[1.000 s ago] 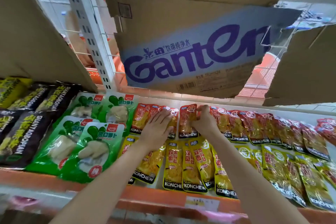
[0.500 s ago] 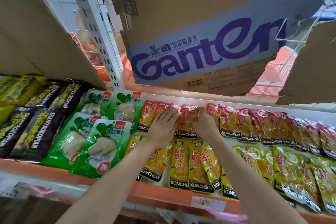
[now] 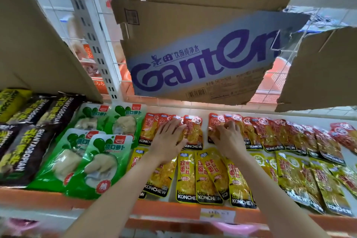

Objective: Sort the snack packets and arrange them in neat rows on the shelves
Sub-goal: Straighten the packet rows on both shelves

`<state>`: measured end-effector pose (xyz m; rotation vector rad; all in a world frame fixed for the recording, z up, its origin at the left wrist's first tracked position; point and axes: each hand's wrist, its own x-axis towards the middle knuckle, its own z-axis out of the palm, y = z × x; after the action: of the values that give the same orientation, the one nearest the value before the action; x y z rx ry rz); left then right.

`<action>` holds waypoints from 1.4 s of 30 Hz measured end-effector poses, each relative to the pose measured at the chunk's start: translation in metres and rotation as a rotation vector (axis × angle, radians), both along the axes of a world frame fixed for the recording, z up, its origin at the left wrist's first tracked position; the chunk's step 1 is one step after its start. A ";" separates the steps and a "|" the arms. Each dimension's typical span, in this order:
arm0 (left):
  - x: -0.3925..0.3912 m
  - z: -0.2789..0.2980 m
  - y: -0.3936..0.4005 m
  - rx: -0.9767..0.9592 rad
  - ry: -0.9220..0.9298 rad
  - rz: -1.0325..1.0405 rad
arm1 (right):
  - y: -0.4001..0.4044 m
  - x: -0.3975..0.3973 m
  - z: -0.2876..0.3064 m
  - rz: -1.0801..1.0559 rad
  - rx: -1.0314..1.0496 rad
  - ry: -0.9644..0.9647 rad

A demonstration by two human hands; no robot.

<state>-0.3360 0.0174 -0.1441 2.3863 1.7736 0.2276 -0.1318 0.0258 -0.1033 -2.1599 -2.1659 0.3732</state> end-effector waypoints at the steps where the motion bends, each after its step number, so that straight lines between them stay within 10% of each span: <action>1: 0.000 0.001 0.000 0.000 0.002 -0.001 | -0.002 -0.001 -0.001 0.017 -0.010 0.025; 14: 0.002 0.003 -0.002 -0.037 -0.043 0.006 | 0.014 -0.001 0.009 -0.322 -0.126 0.568; 24: 0.001 0.002 -0.001 -0.040 -0.056 0.009 | 0.021 0.005 0.015 -0.339 -0.136 0.537; 29: -0.001 0.001 0.000 -0.018 -0.041 0.001 | 0.022 -0.006 0.022 -0.451 0.053 0.945; 34: 0.000 -0.001 -0.001 -0.016 -0.064 -0.005 | 0.012 -0.022 0.002 -0.309 -0.050 0.434; 42: 0.000 0.001 -0.001 -0.026 -0.007 -0.008 | 0.013 -0.027 -0.001 -0.308 -0.063 0.218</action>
<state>-0.3363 0.0164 -0.1432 2.3714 1.7524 0.2102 -0.1592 0.0393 -0.1041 -2.3124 -1.6990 0.6263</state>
